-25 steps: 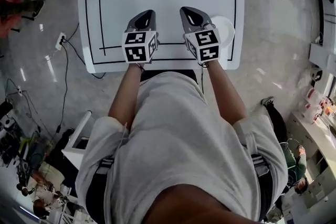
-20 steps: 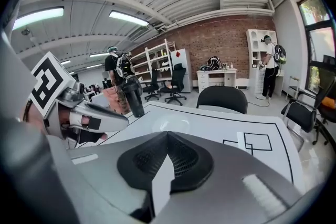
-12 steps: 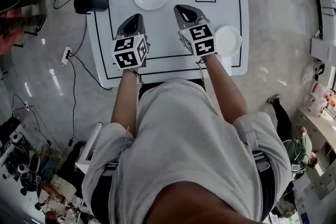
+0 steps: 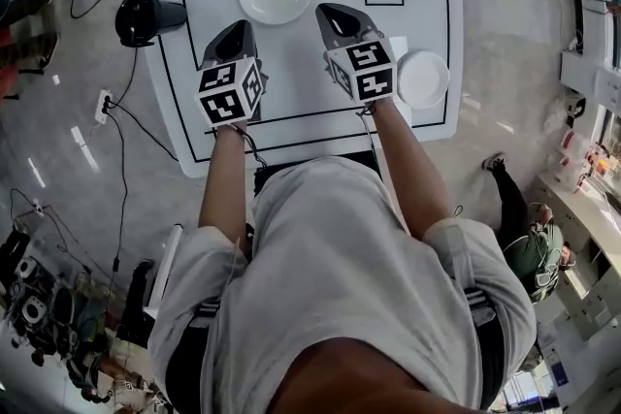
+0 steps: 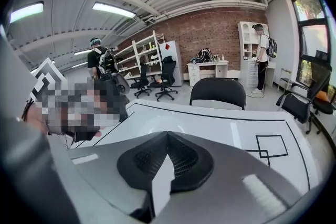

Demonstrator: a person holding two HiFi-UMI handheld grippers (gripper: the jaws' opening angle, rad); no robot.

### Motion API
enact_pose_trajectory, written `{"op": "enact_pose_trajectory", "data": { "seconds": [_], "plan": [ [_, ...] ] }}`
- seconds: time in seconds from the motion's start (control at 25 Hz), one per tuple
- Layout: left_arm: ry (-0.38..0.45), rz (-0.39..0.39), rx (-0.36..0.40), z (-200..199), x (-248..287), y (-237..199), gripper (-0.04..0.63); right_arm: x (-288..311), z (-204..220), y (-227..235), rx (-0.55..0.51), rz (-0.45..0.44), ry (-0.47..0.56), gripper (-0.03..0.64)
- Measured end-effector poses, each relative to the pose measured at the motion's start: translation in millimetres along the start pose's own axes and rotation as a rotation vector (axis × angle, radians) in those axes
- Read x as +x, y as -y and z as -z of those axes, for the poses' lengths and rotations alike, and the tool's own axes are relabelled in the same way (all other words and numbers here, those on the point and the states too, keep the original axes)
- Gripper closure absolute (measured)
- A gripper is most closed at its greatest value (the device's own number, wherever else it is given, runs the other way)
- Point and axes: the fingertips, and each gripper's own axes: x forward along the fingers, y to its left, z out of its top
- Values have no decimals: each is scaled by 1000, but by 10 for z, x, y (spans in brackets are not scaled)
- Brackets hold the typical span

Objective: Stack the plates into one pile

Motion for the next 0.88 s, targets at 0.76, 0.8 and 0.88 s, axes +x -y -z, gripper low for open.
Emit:
{"op": "enact_pose_trajectory", "data": {
  "seconds": [0.76,0.8,0.88],
  "plan": [
    [-156,0,49,-19,867,-568,549,820,179,316,113,39,-124,547],
    [-160,5,35,2,881,-569,531,843,202,314,122,33,-132,544],
    [-173,15,16,29,903,-574,503,884,236,314,146,22,-147,532]
  ]
}}
